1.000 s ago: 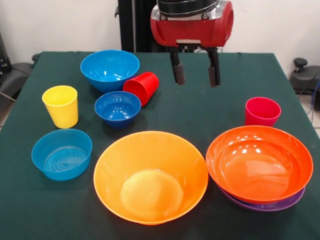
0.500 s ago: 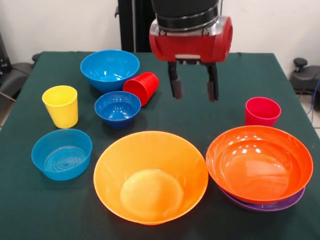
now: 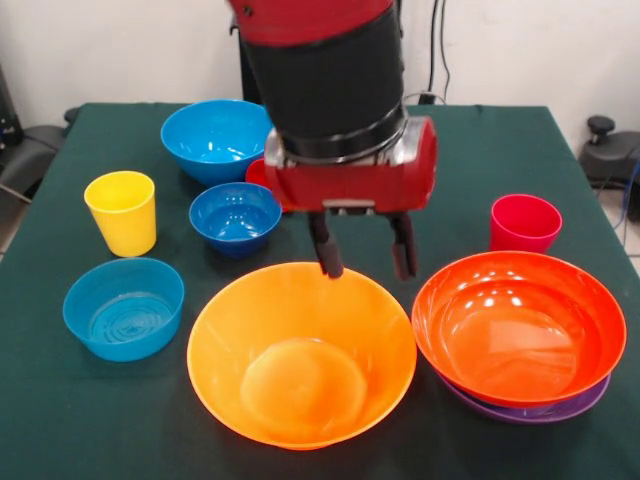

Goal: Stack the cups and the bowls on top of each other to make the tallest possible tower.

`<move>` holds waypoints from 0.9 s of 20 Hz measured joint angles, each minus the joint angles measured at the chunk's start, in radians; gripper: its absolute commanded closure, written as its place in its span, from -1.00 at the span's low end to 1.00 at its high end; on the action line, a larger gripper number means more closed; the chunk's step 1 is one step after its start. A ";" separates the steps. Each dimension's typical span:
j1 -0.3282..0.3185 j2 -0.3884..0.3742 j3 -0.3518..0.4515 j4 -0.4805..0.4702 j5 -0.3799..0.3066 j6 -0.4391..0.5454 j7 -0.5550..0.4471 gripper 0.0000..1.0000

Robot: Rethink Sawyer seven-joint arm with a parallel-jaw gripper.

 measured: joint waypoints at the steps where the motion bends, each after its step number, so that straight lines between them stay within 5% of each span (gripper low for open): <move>1: 0.000 0.031 0.010 -0.046 -0.008 0.033 -0.036 -1.00; 8: 0.001 0.100 0.026 -0.172 -0.021 0.133 -0.122 -1.00; 18: 0.003 0.089 0.026 -0.285 -0.026 0.283 -0.125 -1.00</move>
